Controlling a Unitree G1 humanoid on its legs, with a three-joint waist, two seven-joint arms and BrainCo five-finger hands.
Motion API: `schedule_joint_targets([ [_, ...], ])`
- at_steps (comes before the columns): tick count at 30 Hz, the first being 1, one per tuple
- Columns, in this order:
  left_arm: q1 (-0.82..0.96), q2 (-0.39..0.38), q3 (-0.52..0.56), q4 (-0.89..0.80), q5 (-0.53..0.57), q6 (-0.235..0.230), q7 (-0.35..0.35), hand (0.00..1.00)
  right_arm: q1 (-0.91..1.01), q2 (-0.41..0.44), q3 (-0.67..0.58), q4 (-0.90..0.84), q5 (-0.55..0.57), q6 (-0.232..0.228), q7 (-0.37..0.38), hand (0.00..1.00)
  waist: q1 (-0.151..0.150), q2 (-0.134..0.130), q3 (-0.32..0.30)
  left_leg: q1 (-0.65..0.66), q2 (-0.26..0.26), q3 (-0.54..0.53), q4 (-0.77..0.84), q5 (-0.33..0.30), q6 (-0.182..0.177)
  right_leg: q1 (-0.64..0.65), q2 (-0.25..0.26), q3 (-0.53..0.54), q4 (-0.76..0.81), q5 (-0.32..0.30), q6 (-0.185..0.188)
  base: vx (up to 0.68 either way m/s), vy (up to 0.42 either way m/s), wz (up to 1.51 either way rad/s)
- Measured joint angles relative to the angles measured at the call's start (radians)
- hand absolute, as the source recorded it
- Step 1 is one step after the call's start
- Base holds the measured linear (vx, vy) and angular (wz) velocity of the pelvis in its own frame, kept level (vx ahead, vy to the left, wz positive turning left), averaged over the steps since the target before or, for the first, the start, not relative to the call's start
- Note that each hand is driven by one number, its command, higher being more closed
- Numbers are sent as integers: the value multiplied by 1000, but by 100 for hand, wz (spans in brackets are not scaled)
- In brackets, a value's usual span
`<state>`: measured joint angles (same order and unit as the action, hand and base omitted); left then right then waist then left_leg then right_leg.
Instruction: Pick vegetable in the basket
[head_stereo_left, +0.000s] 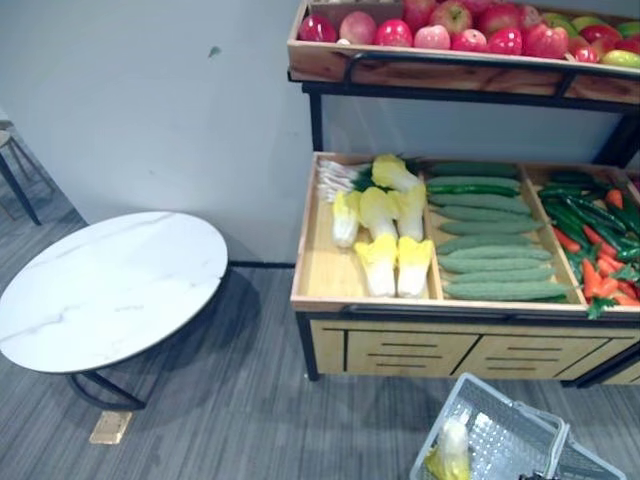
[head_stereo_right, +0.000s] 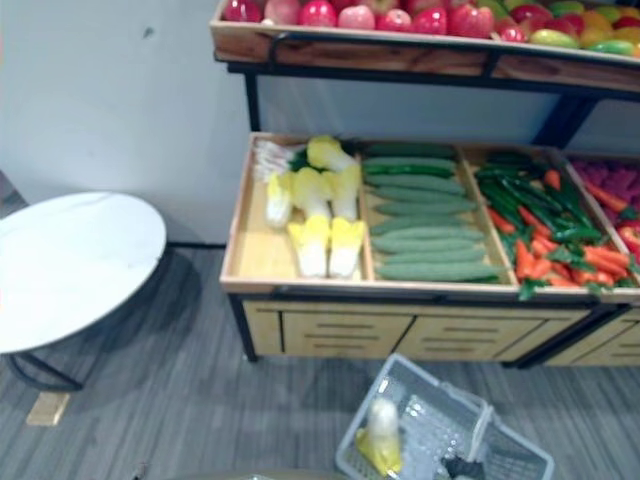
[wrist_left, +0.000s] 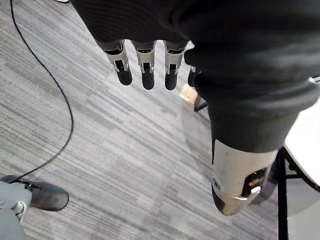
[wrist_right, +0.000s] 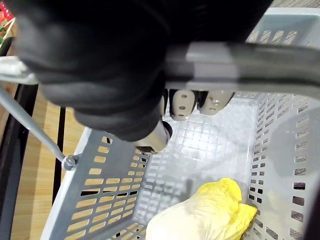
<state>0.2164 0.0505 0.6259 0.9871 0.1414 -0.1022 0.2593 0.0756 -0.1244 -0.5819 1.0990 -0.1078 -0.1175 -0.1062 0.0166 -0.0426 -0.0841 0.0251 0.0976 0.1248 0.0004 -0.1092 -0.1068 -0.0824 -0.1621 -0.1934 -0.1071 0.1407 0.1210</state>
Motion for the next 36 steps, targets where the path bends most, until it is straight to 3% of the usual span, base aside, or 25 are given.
schedule_joint_targets([
  [9,-17,20,-102,79,40,5,-88,0,-14,-15,1,29,1,1,8,100,-18,1,15,33,1,46,27,-33,3,17,6,48,0,0,-1,-19,-8,-16],
  [12,-13,9,-162,89,43,4,-104,0,-14,-22,0,29,10,-6,7,100,-19,28,38,19,29,94,177,-134,5,15,21,102,50,-30,0,-44,17,-50],
  [14,-14,10,-199,88,70,2,-108,0,-10,-23,-6,24,35,-19,6,100,-36,38,57,11,43,104,251,-177,9,-4,27,124,126,-65,4,-36,42,-33],
  [17,-32,11,-241,88,78,1,-108,0,-9,0,-29,-9,48,-27,7,100,-42,29,102,10,62,173,354,-236,21,-53,40,196,228,-74,12,-76,88,-64],
  [18,-42,11,-262,88,79,1,-107,0,-5,23,-29,-44,49,-29,7,100,-43,18,121,12,70,217,378,-253,27,-82,48,230,254,-61,10,-137,103,-101],
  [19,-44,10,-274,88,79,1,-106,0,-2,33,-26,-58,49,-31,7,100,-43,24,128,11,80,238,387,-262,30,-97,55,239,257,-40,2,-190,100,-125],
  [20,-48,13,-292,85,81,-1,-104,0,7,51,-10,-86,72,-35,5,100,-42,24,130,12,99,301,390,-268,37,-121,81,238,222,50,-16,-173,89,-148],
  [21,-54,7,-309,78,82,-5,-100,0,5,64,5,-109,78,-36,5,100,-38,46,130,13,127,371,378,-254,53,-128,100,206,152,146,-26,-227,115,-142],
  [22,-55,9,-311,71,89,-6,-100,0,5,69,12,-115,79,-37,7,100,-41,42,143,12,131,393,374,-248,57,-139,95,138,202,120,-48,-220,113,-124],
  [23,-66,13,-324,47,107,-9,-99,0,6,73,2,-121,91,-39,2,100,-41,35,149,14,128,446,343,-227,67,-175,53,-29,381,-24,-122,-155,78,-78],
  [24,-71,11,-330,36,108,-11,-99,0,10,71,-2,-120,97,-40,-3,100,-42,36,150,19,128,466,325,-215,70,-177,31,-106,462,-92,-143,-129,87,-102],
  [26,-64,14,-358,29,107,-20,-103,0,22,58,8,-116,110,-40,-15,100,-38,36,151,72,113,567,229,-161,72,-117,-36,-278,649,-227,-148,-40,55,-116],
  [28,-62,21,-366,30,107,-20,-107,0,16,55,25,-97,109,-41,-16,100,-37,27,156,89,101,645,193,-140,66,-74,-71,-318,668,-278,-136,-3,-67,-133],
  [29,-64,26,-365,34,107,-19,-108,0,-2,55,24,-80,109,-40,-16,100,-37,17,168,98,95,705,194,-134,56,-71,-76,-340,630,-297,-117,18,-119,-145],
  [30,-67,28,-364,41,106,-19,-108,0,-13,53,24,-73,109,-40,-16,100,-37,18,175,103,93,731,192,-129,56,-72,-66,-357,602,-300,-123,15,-152,-161],
  [31,-67,30,-364,49,107,-18,-109,0,-27,50,22,-59,109,-36,-17,100,-37,16,174,113,90,777,181,-108,51,-67,-26,-352,518,-299,-122,19,-187,-164],
  [33,-70,27,-367,52,107,-18,-109,0,-34,48,22,-37,109,-35,-17,100,-41,30,184,124,90,821,174,-95,44,-33,29,-325,377,-299,-121,29,-212,-146],
  [34,-89,20,-375,65,108,-18,-109,0,-36,41,7,-22,110,-35,-18,100,-46,51,204,137,103,839,182,-85,33,-17,61,-294,317,-271,-120,54,-218,-101],
  [36,-111,19,-375,73,110,-19,-107,0,-30,43,-21,1,120,-33,-23,100,-54,53,207,133,142,857,275,-64,29,6,95,-237,239,-240,-123,48,-172,-89],
])
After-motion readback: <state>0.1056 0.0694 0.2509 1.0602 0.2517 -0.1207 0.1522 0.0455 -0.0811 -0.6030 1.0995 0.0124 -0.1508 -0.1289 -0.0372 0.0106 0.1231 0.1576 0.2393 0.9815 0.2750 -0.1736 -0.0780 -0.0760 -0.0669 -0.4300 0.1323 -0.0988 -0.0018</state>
